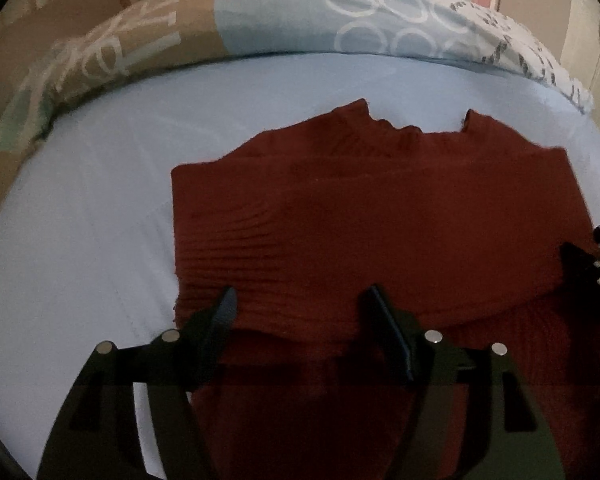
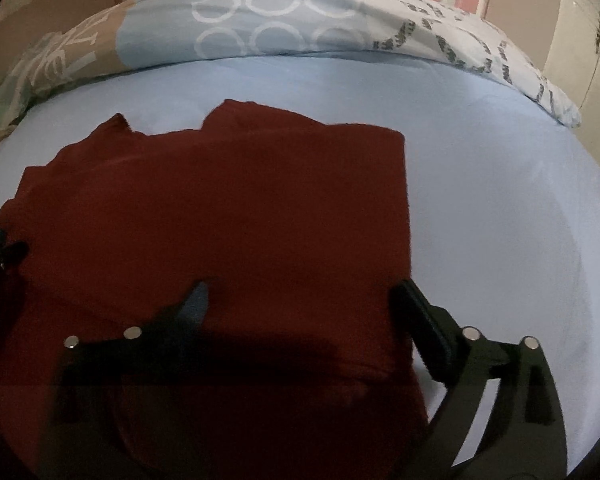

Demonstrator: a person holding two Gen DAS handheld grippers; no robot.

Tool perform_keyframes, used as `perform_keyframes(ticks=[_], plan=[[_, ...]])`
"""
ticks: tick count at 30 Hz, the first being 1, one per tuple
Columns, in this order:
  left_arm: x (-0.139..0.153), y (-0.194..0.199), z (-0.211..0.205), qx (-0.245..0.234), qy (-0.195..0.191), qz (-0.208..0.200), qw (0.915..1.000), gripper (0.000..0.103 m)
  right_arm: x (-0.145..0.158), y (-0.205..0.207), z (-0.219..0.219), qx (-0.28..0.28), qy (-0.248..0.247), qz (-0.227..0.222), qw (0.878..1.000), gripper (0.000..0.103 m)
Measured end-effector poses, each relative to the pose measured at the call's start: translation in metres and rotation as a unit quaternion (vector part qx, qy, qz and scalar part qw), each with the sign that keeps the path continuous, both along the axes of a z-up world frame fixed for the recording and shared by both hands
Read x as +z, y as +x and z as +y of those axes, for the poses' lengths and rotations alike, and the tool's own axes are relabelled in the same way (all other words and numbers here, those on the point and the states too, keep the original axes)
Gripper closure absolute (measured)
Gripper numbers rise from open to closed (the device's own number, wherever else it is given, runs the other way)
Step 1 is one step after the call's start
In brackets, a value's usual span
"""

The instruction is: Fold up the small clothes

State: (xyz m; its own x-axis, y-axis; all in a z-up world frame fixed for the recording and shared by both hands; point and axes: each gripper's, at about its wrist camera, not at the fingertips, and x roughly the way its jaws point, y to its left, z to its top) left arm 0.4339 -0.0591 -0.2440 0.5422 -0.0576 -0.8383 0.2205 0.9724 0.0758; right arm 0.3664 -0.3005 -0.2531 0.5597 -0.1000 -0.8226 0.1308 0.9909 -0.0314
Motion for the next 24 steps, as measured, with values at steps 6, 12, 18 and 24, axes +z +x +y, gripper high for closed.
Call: perform_keyframes(ticks=[6, 12, 18, 24], plan=[[0.001, -0.001, 0.002, 0.006, -0.005, -0.005, 1.0000, 0.032, -0.005, 0.000, -0.004, -0.005, 0.010, 0.007, 1.000, 0.003], [0.009, -0.005, 0.003, 0.014, -0.007, 0.003, 0.9999, 0.001, -0.004, 0.002, -0.007, -0.004, 0.015, 0.012, 1.000, 0.003], [0.012, -0.020, 0.006, 0.022, 0.002, 0.008, 0.9997, 0.002, 0.004, -0.003, -0.008, -0.001, 0.024, 0.020, 1.000, 0.003], [0.032, -0.048, 0.007, 0.019, 0.001, -0.009, 0.9998, 0.002, 0.032, -0.027, -0.003, 0.007, 0.021, -0.006, 1.000, 0.003]])
